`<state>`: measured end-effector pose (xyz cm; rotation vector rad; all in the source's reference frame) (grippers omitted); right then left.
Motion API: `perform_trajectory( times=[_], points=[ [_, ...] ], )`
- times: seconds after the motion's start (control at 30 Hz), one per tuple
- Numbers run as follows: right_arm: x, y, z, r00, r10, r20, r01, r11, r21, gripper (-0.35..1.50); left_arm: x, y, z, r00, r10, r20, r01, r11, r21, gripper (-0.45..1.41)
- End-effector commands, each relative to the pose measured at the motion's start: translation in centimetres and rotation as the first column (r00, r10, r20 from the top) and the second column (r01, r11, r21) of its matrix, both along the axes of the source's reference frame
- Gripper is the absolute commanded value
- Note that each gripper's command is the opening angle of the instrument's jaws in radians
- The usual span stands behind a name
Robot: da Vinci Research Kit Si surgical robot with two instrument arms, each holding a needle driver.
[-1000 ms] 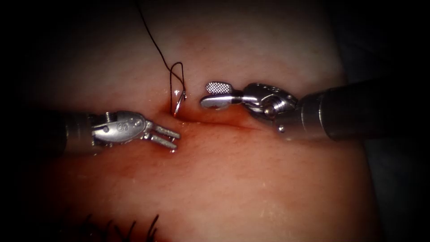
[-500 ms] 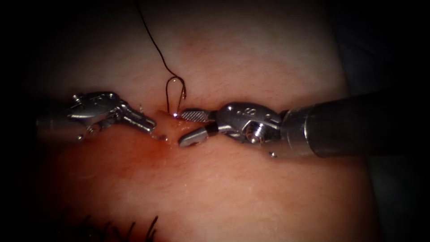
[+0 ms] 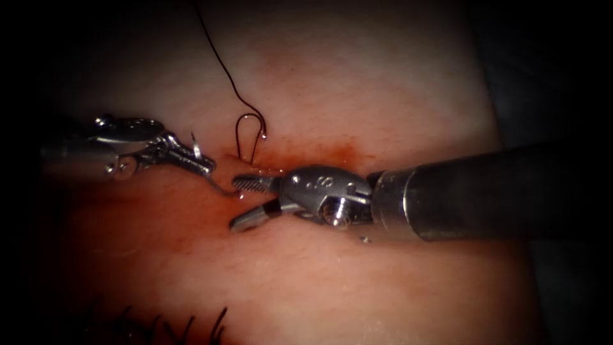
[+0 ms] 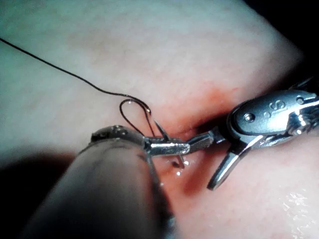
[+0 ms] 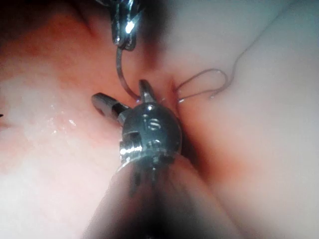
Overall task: Wound Closure
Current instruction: Pull the suture needle through the skin with the left gripper.
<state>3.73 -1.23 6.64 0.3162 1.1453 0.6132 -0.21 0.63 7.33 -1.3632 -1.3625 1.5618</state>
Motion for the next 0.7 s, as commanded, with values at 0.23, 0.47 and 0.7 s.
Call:
perform_trajectory(
  times=[0.23,0.47,0.7],
  points=[
    [0.08,-0.1,0.21,0.998,-0.034,0.044,0.034,0.999,-0.01,1.32,-0.02,0.06,-0.19,0.999,0.029,0.027,-0.03,0.997,0.067,-0.45],
    [0.15,-0.21,0.35,0.995,-0.065,0.079,0.067,0.997,-0.024,1.33,0.02,0.14,-0.4,0.998,0.049,0.044,-0.054,0.99,0.128,-0.45],
    [0.09,-0.12,0.47,0.994,-0.03,0.101,0.034,0.999,-0.037,1.32,0.28,0.05,-0.99,0.991,0.06,0.116,-0.049,0.994,-0.098,-0.45]
  ],
)
